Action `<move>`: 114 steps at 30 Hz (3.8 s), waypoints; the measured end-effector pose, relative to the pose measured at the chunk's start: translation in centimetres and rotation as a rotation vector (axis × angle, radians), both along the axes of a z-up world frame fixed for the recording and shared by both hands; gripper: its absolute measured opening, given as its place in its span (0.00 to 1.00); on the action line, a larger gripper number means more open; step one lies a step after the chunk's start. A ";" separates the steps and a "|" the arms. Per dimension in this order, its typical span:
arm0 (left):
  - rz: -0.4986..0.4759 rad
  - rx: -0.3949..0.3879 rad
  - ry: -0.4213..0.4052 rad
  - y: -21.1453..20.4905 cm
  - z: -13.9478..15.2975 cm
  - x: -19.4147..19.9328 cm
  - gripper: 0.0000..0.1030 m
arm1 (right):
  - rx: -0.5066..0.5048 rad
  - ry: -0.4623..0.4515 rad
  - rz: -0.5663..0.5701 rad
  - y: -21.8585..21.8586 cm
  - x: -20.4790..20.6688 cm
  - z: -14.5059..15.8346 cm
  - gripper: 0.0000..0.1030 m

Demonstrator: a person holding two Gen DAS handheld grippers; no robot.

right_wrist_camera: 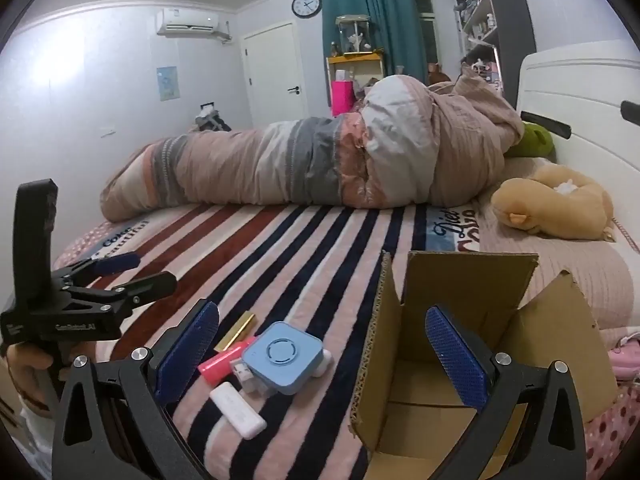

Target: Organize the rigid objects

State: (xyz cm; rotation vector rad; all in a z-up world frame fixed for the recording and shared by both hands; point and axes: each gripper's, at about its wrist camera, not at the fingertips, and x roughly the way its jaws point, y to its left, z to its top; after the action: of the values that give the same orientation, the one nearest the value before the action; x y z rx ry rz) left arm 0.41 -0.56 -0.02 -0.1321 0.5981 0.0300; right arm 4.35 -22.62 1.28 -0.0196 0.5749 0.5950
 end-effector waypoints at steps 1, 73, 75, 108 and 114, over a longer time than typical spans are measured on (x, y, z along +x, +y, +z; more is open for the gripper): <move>0.000 0.001 0.001 0.0 0.0 0.0 1.00 | -0.008 -0.007 -0.014 0.0 -0.1 -0.1 1.00; 0.020 -0.012 0.029 1.7 -0.4 0.4 1.00 | -0.057 -0.012 -0.001 2.5 -1.7 1.3 1.00; 0.018 -0.026 0.033 2.7 -0.7 0.6 1.00 | -0.080 -0.018 0.028 4.0 -2.0 1.7 0.98; -0.189 -0.154 0.166 11.6 -9.5 5.8 0.99 | -0.289 0.451 -0.189 15.0 9.1 -15.5 0.80; -0.245 -0.271 0.181 11.1 -8.5 6.1 0.99 | -0.323 0.345 -0.062 15.4 7.5 -14.2 0.75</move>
State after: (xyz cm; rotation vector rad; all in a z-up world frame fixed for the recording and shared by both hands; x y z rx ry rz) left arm 6.48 10.55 -8.52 -0.3201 0.7946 -0.2794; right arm 11.88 -7.26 -12.93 -0.2060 1.0000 0.4418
